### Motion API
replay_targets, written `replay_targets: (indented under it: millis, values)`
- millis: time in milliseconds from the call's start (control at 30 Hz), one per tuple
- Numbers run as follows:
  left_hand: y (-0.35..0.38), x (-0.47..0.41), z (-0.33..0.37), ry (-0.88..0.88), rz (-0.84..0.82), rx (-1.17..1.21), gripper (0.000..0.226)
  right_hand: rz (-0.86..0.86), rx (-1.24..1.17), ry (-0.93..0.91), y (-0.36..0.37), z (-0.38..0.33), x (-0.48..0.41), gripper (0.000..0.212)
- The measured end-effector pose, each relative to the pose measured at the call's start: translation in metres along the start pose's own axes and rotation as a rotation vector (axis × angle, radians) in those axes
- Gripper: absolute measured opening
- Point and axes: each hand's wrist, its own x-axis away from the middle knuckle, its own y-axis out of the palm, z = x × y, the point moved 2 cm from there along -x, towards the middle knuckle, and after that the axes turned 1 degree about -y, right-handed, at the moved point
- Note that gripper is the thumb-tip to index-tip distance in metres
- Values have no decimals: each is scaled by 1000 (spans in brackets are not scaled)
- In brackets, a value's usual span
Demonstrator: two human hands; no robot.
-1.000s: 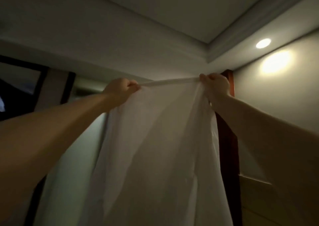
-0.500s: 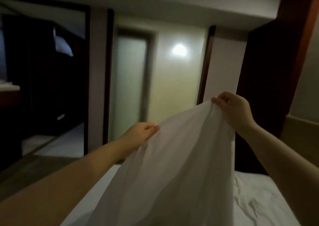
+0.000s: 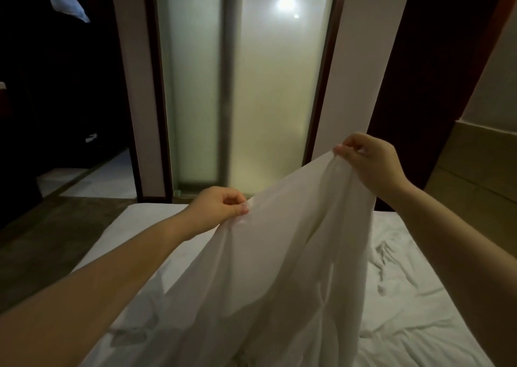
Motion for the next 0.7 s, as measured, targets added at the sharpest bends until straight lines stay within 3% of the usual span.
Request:
replay_targets:
  millis: [100, 200, 367, 467, 567, 700]
  values:
    - [-1, 3, -3, 18, 14, -92, 10, -60, 49, 22, 1, 5, 12, 15]
    - [-4, 8, -11, 89, 117, -185, 8, -252, 183, 58, 11, 5, 26, 22]
    - [0, 24, -19, 442, 251, -375, 11, -520, 333, 29, 56, -29, 59, 20]
    - [-1, 34, -27, 482, 284, -408, 22, -563, 165, 52, 84, -52, 81, 19]
    - [-1, 44, -33, 461, 297, -424, 14, -551, -34, 107, 105, -67, 97, 5]
    - [-3, 52, -37, 386, 295, -387, 8, -438, -132, 179, 120, -82, 106, 4]
